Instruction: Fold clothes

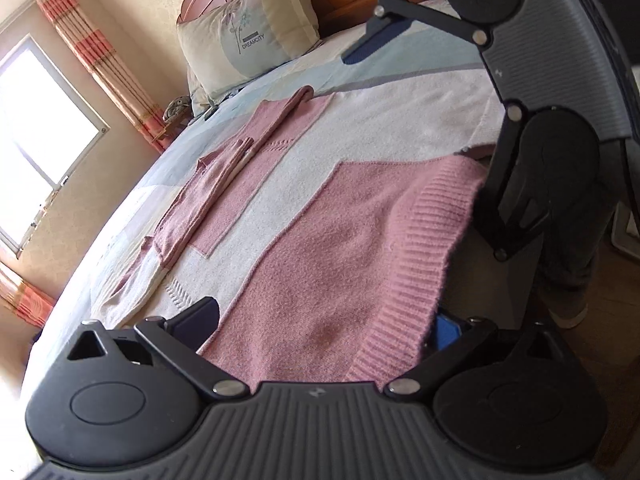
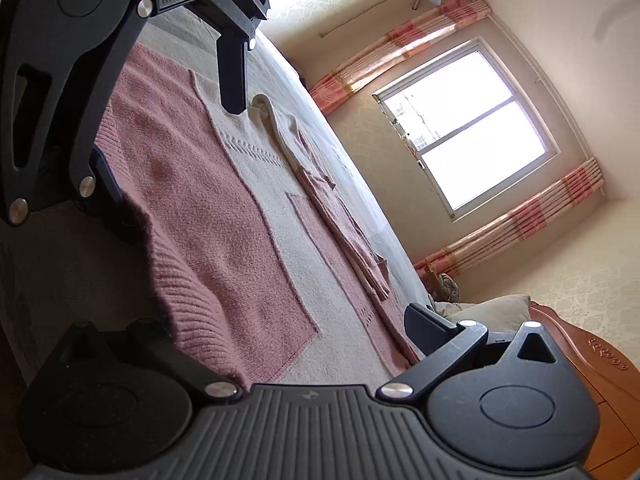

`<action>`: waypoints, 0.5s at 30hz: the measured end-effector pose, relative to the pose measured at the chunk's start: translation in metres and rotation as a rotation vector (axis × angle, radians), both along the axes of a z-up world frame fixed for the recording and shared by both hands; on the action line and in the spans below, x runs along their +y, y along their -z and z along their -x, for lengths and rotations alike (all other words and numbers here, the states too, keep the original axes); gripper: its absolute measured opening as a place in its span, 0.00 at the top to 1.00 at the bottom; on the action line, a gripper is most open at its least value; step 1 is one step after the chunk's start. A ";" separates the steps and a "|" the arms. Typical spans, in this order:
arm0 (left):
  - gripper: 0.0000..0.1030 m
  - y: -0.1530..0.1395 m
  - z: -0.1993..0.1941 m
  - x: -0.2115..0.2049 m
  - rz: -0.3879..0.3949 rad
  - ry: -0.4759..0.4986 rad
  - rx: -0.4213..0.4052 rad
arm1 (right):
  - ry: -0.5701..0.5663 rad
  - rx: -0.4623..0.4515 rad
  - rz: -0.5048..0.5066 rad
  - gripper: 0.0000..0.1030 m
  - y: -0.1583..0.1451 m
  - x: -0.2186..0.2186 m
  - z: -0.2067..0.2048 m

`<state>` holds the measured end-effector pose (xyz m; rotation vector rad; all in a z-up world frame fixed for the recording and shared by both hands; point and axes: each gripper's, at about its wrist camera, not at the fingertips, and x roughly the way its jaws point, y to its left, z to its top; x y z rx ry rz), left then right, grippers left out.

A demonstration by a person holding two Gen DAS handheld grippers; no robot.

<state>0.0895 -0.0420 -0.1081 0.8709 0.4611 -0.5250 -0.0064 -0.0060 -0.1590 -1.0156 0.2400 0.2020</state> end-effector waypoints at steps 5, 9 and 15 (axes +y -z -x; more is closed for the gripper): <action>0.01 0.008 0.001 -0.017 -0.107 -0.043 -0.144 | 0.024 -0.035 -0.058 0.00 -0.007 -0.005 0.001; 0.01 0.012 0.001 -0.033 -0.167 -0.004 -0.197 | 0.040 -0.050 -0.094 0.00 -0.013 -0.007 -0.001; 0.00 0.022 -0.005 -0.023 -0.290 -0.067 -0.269 | 0.041 -0.023 -0.099 0.00 -0.011 -0.013 0.001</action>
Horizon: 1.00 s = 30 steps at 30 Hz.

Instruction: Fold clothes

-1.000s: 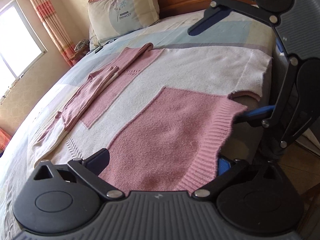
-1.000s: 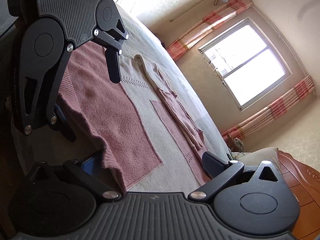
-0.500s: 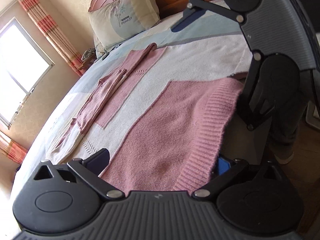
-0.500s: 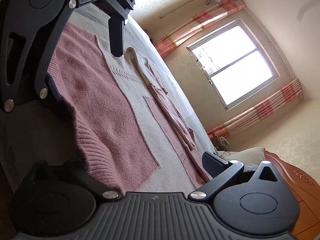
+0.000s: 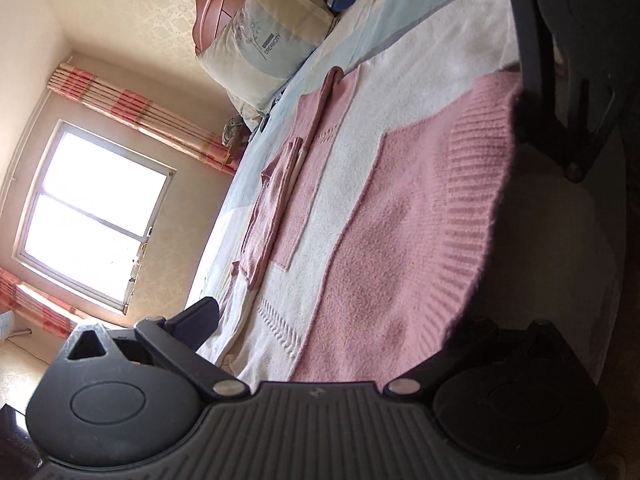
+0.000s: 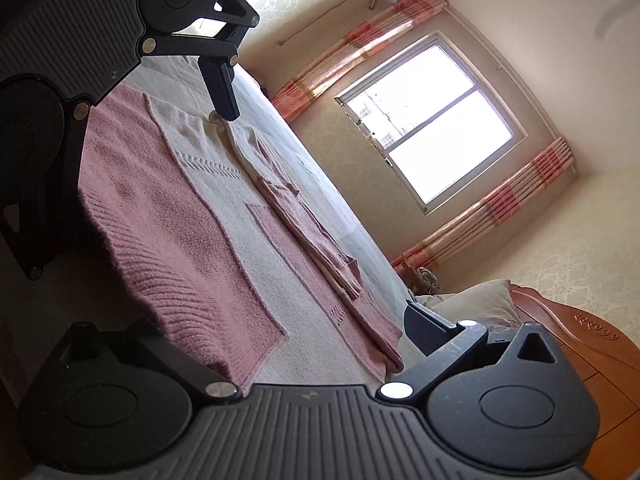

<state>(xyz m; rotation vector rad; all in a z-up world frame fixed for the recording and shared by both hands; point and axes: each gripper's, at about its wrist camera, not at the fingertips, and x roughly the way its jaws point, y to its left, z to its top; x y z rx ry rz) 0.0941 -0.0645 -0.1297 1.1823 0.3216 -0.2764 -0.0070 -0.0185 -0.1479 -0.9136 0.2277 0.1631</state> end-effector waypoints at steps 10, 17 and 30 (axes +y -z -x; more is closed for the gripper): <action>0.00 0.004 0.003 0.022 -0.029 -0.055 -0.020 | 0.111 0.068 0.027 0.00 0.015 -0.024 0.010; 0.00 0.005 0.002 0.022 -0.014 -0.052 -0.023 | 0.155 0.073 0.167 0.00 0.019 -0.039 0.014; 0.00 0.005 0.005 0.020 -0.048 -0.061 -0.029 | 0.084 0.060 0.236 0.00 0.025 -0.029 -0.004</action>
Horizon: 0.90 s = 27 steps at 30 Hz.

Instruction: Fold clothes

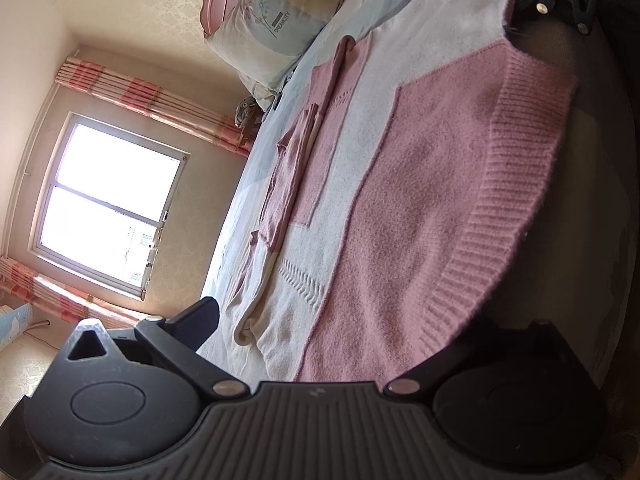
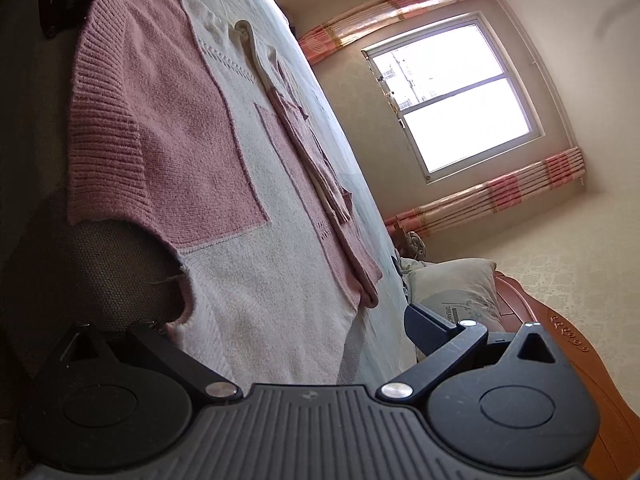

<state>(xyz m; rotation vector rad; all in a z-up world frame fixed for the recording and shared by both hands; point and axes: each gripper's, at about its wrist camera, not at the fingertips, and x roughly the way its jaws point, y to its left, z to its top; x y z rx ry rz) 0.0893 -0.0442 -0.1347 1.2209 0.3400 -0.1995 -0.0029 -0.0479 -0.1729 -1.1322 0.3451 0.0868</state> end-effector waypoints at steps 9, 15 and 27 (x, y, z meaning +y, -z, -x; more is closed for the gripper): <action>0.00 0.005 -0.001 0.006 -0.104 0.012 -0.013 | 0.009 0.031 -0.019 0.00 -0.004 -0.013 -0.006; 0.01 0.005 -0.005 0.005 -0.103 0.032 0.011 | -0.034 -0.005 0.026 0.00 0.003 -0.004 -0.003; 0.01 0.009 0.001 0.011 -0.079 0.194 -0.018 | -0.039 0.005 0.012 0.00 0.000 -0.011 -0.005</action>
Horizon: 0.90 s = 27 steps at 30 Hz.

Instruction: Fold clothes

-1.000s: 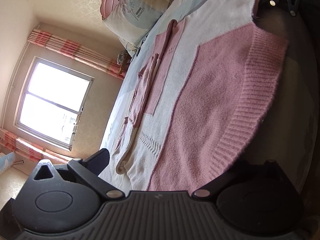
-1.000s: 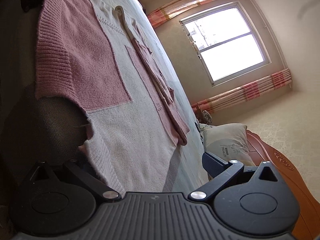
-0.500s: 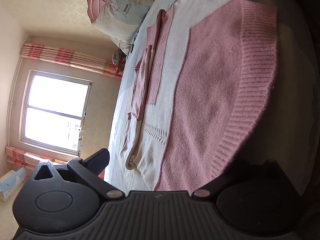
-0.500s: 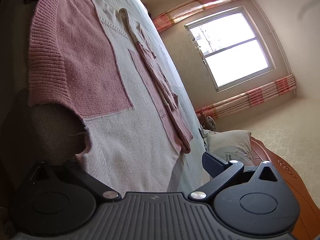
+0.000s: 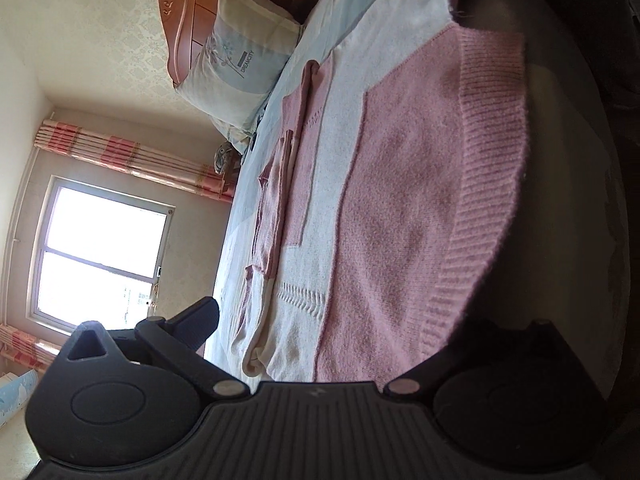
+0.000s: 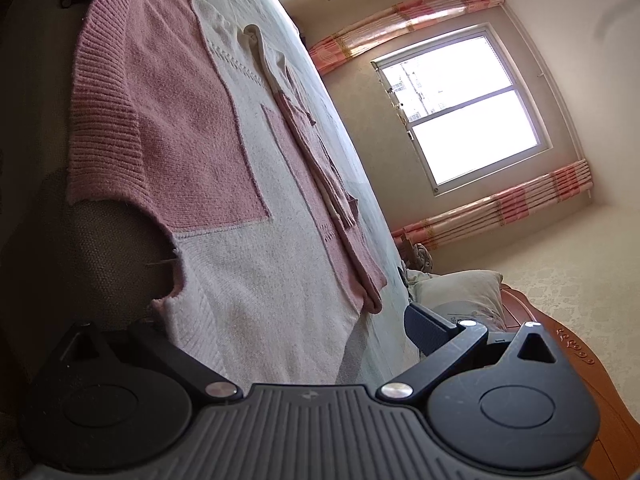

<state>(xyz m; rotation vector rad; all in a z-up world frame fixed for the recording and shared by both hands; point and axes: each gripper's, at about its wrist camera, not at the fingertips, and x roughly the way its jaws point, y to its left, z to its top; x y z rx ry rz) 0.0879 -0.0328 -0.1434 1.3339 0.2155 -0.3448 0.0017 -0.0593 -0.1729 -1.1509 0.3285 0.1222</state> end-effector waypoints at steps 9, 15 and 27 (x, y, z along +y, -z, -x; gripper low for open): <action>0.00 -0.012 -0.007 -0.001 0.060 -0.180 0.045 | 0.031 -0.009 -0.008 0.00 0.000 -0.002 0.000; 0.00 -0.016 -0.013 -0.002 0.054 -0.198 0.074 | 0.036 0.013 -0.037 0.00 -0.006 0.001 -0.010; 0.00 -0.016 -0.019 -0.002 0.038 -0.256 0.008 | 0.065 0.019 -0.090 0.00 -0.012 0.000 -0.016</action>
